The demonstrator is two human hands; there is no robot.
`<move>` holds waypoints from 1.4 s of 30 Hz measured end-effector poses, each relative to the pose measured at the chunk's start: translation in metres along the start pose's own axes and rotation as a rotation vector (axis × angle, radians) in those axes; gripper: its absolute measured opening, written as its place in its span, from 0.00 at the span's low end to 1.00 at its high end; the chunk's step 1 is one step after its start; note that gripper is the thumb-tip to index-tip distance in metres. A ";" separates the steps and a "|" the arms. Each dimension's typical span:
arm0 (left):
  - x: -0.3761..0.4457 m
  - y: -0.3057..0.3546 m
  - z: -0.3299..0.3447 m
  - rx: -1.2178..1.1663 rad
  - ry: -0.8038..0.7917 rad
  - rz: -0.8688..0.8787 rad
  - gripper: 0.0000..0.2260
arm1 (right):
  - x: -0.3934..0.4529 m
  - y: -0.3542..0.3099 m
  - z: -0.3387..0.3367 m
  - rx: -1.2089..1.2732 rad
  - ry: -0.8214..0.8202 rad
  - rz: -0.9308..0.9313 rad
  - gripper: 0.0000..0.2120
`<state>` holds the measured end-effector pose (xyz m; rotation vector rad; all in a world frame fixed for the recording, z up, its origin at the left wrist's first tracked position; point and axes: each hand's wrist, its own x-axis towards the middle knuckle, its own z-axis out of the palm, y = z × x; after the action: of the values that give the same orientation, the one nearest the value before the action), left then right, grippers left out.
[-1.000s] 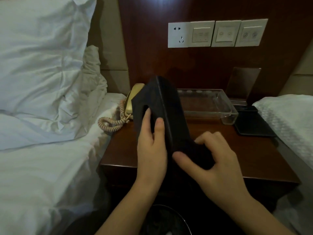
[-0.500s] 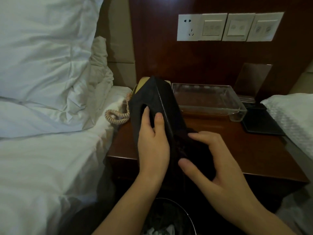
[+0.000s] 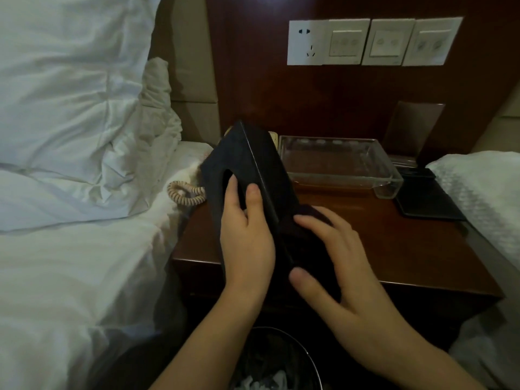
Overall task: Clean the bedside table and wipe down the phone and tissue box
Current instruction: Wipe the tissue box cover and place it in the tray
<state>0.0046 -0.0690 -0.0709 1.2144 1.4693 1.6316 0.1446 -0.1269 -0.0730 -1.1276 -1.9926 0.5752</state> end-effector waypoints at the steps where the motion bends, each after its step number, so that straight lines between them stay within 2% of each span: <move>1: 0.000 -0.002 0.000 -0.022 0.000 -0.005 0.23 | -0.001 -0.001 0.004 -0.017 0.018 -0.017 0.22; 4: -0.007 0.001 0.003 -0.053 -0.014 0.009 0.20 | 0.012 0.006 0.005 -0.044 0.097 -0.032 0.16; 7: -0.011 0.005 0.006 -0.092 -0.003 0.022 0.11 | 0.021 0.014 0.000 -0.027 0.139 0.017 0.14; 10: -0.004 0.008 0.001 -0.109 0.039 0.049 0.16 | 0.003 0.004 0.009 -0.027 0.130 -0.030 0.15; 14: 0.001 0.009 -0.004 -0.126 0.055 0.032 0.11 | -0.008 0.008 0.019 -0.065 0.092 -0.086 0.16; 19: -0.005 0.010 -0.001 -0.162 0.056 0.057 0.13 | 0.004 0.020 0.007 -0.007 0.159 0.029 0.14; 25: -0.005 0.012 -0.002 -0.245 0.056 0.021 0.15 | -0.014 0.004 0.012 -0.204 0.220 -0.128 0.15; 31: -0.013 0.015 0.005 -0.222 0.028 0.047 0.14 | 0.011 0.017 -0.004 -0.105 0.198 0.010 0.13; 36: -0.016 0.014 0.005 -0.308 0.006 0.031 0.16 | -0.001 -0.008 -0.001 -0.209 0.131 -0.143 0.14; 42: -0.025 0.016 0.012 -0.263 -0.023 0.029 0.15 | 0.026 0.011 -0.017 -0.081 0.210 0.025 0.12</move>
<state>0.0272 -0.0896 -0.0614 1.1064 1.1837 1.7604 0.1551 -0.0985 -0.0601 -1.2115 -1.8368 0.3742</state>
